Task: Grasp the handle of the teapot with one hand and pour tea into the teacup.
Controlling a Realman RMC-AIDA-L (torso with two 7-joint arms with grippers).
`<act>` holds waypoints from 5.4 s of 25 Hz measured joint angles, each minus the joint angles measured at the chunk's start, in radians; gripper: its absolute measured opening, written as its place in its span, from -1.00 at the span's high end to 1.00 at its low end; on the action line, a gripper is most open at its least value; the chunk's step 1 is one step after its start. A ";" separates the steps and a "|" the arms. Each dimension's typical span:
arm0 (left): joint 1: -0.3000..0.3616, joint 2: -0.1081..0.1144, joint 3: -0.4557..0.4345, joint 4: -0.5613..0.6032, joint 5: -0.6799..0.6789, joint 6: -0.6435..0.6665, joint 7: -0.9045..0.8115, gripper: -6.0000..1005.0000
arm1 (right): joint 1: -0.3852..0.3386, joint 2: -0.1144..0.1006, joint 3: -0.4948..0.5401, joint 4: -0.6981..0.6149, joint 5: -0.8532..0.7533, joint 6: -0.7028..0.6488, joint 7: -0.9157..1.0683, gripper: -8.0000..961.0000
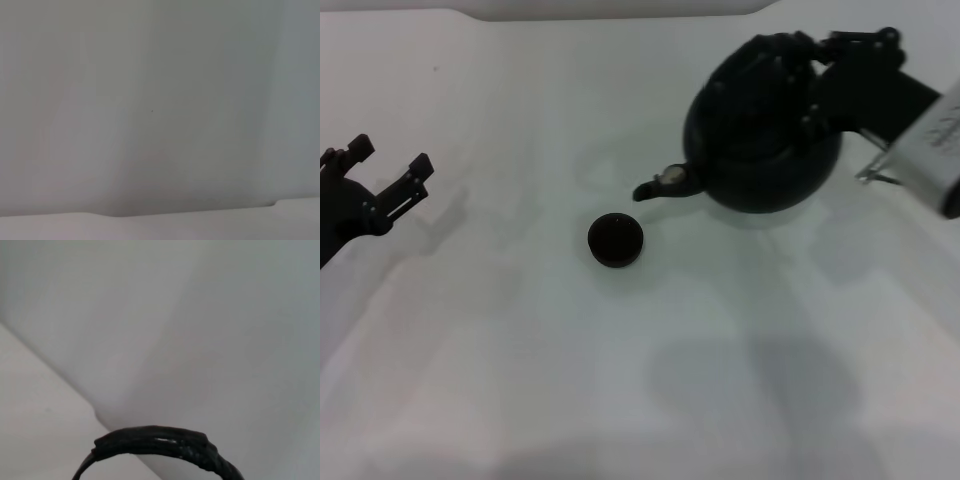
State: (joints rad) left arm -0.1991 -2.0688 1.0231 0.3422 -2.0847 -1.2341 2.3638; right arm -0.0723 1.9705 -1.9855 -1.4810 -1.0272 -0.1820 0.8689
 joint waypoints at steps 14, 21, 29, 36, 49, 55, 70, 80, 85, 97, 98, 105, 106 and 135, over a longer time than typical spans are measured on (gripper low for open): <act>-0.023 0.003 0.000 0.000 0.008 0.027 -0.007 -0.72 | -0.105 -0.037 0.259 0.138 0.059 -0.501 0.106 0.76; -0.037 0.002 0.000 -0.005 0.009 0.029 -0.006 -0.72 | -0.077 0.032 0.424 0.304 0.048 -0.731 0.005 0.76; -0.039 0.002 0.000 -0.003 0.009 0.032 -0.006 -0.72 | 0.009 0.036 0.465 0.457 0.051 -0.794 -0.008 0.76; -0.039 0.002 0.000 -0.001 0.009 0.044 -0.006 -0.72 | 0.062 0.035 0.485 0.541 0.049 -0.796 -0.020 0.76; -0.046 0.002 0.003 -0.006 0.009 0.053 -0.003 -0.72 | 0.082 0.038 0.493 0.604 0.050 -0.798 -0.103 0.76; -0.046 0.002 0.005 -0.007 0.009 0.048 -0.004 -0.72 | 0.086 0.036 0.492 0.614 0.050 -0.799 -0.104 0.76; -0.039 0.000 0.006 -0.006 0.010 0.039 -0.007 -0.72 | 0.089 0.033 0.500 0.642 0.051 -0.817 -0.142 0.75; -0.041 -0.001 0.008 -0.008 0.011 0.029 -0.008 -0.72 | 0.096 0.037 0.528 0.655 0.051 -0.838 -0.141 0.70; -0.038 -0.001 0.008 -0.008 0.011 0.028 -0.008 -0.72 | 0.110 0.034 0.529 0.685 0.055 -0.853 -0.141 0.47; -0.037 -0.002 0.008 -0.006 0.011 0.016 -0.008 -0.72 | 0.111 0.025 0.543 0.707 0.052 -0.925 -0.092 -0.41; -0.037 -0.002 0.007 -0.006 0.011 0.016 -0.008 -0.72 | 0.110 0.023 0.543 0.709 0.051 -0.928 -0.084 -0.51; -0.032 -0.004 0.000 -0.002 -0.005 0.013 -0.002 -0.72 | 0.100 0.027 0.655 0.784 0.051 -1.014 -0.073 -0.83; -0.030 -0.004 0.000 -0.001 -0.015 0.013 -0.002 -0.72 | 0.100 0.027 0.685 0.805 0.051 -1.041 -0.074 -0.83; -0.061 -0.007 0.004 -0.085 -0.471 0.020 0.093 -0.72 | 0.206 0.040 1.453 1.184 0.060 -1.262 -0.325 -0.82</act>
State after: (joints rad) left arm -0.2598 -2.0758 1.0268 0.2577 -2.5561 -1.2142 2.4568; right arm 0.1341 2.0103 -0.5327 -0.2965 -0.9671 -1.4437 0.5434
